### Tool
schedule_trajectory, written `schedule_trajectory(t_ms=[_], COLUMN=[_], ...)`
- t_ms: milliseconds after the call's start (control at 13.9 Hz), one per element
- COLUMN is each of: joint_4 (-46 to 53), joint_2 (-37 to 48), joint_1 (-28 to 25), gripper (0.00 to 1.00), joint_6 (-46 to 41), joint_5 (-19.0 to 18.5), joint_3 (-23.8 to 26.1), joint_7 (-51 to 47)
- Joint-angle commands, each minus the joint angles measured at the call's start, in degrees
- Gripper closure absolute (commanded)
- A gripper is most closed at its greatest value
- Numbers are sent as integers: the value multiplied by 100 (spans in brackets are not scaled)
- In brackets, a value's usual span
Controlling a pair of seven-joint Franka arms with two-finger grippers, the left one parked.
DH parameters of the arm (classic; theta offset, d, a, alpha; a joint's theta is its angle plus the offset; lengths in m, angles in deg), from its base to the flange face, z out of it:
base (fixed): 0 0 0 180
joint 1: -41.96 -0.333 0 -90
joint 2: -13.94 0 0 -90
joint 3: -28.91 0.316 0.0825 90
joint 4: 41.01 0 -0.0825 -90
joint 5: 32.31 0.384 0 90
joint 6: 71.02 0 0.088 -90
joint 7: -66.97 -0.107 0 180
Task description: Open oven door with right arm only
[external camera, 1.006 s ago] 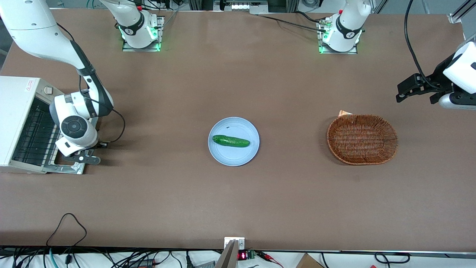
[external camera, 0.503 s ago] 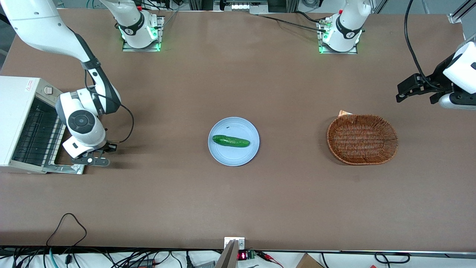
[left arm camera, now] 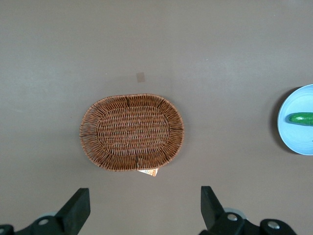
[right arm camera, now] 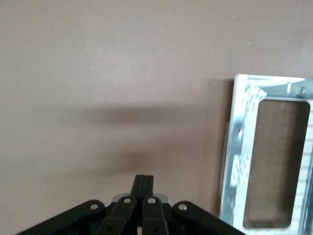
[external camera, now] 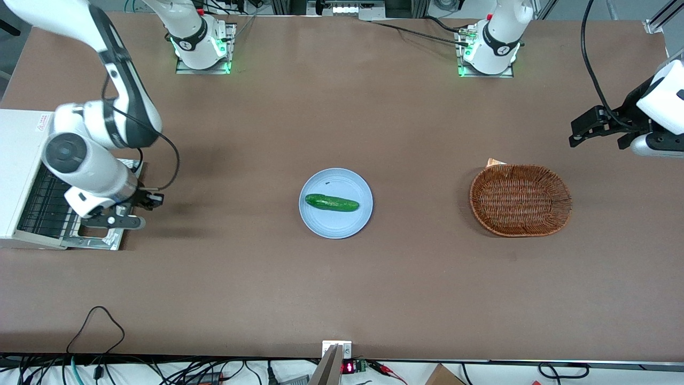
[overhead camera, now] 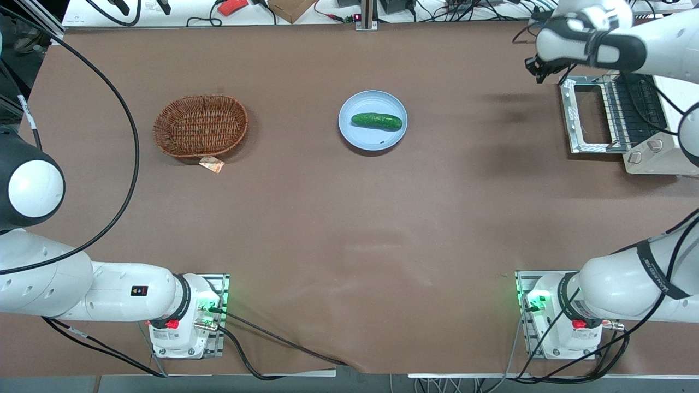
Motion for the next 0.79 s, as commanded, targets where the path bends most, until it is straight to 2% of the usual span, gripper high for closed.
schedule_trajectory(t_ms=[0,144,215,503,718], joint_4=[336,740,820,901,900], joint_2=[380,582,731,1398,1672], joint_1=[-32,-32,-32,-145,-164], gripper=[100,100,99,98,88], joint_6=[-883,-1508,-1685,-2213,-2512], joint_5=[484,1019,1126,1205,1223], joint_3=[10,10,1,-16,-16], joint_7=[239,353,362,327,319])
